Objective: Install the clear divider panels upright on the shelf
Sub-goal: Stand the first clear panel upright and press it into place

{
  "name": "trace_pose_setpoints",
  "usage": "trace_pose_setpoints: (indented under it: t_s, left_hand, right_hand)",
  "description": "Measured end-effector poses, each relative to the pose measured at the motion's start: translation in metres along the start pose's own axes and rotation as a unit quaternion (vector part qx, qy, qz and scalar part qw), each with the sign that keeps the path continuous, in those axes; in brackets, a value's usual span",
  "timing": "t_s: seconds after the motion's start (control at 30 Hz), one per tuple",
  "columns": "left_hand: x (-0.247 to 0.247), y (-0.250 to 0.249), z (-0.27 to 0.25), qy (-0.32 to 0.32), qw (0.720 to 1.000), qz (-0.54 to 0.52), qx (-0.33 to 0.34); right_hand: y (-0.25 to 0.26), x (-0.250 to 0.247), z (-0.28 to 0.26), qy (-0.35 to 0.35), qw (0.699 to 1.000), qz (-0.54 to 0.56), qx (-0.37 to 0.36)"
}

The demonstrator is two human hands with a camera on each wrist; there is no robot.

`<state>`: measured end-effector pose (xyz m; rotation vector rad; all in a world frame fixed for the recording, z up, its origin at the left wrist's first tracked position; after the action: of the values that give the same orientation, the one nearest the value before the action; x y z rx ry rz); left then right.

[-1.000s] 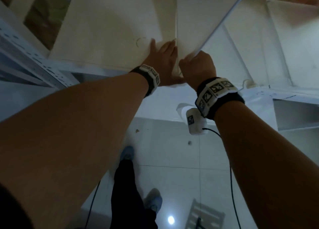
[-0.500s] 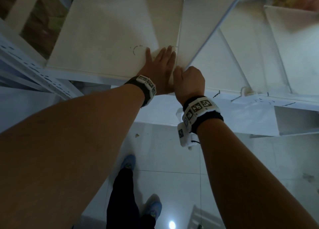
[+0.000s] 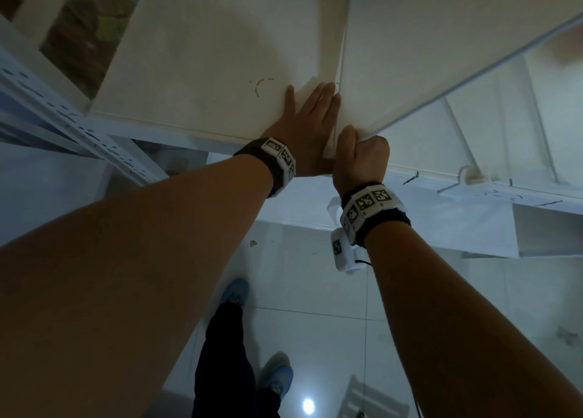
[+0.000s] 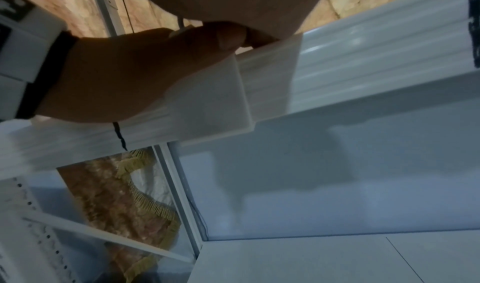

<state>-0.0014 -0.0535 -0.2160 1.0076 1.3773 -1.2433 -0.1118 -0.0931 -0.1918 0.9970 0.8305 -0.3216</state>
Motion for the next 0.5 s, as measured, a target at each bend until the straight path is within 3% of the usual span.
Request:
trace_pose_setpoints:
  t_s: [0.17, 0.37, 0.5]
  left_hand:
    - [0.0013, -0.0013, 0.0002, -0.007, 1.000, 0.002, 0.003]
    - [-0.0010, -0.0009, 0.0008, -0.012, 1.000, -0.003, -0.001]
    - [0.0006, -0.0001, -0.0006, -0.001, 1.000, 0.000, -0.002]
  right_hand:
    - [-0.0002, 0.0002, 0.0006, -0.005, 1.000, -0.008, -0.002]
    - [0.0026, 0.0039, 0.0054, 0.039, 0.995, -0.087, -0.018]
    - [0.0030, 0.0059, 0.0028, 0.019, 0.998, -0.061, -0.016]
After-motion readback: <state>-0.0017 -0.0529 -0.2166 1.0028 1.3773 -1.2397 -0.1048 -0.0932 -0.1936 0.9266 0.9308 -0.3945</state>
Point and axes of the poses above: each hand's wrist, its own z-axis towards the middle knuckle, its own x-axis out of the palm, y = z × x, the point moved 3 cm from there along z, towards the middle knuckle, and after that the axes turned 6 degrees about -z, right-handed, at the moved point
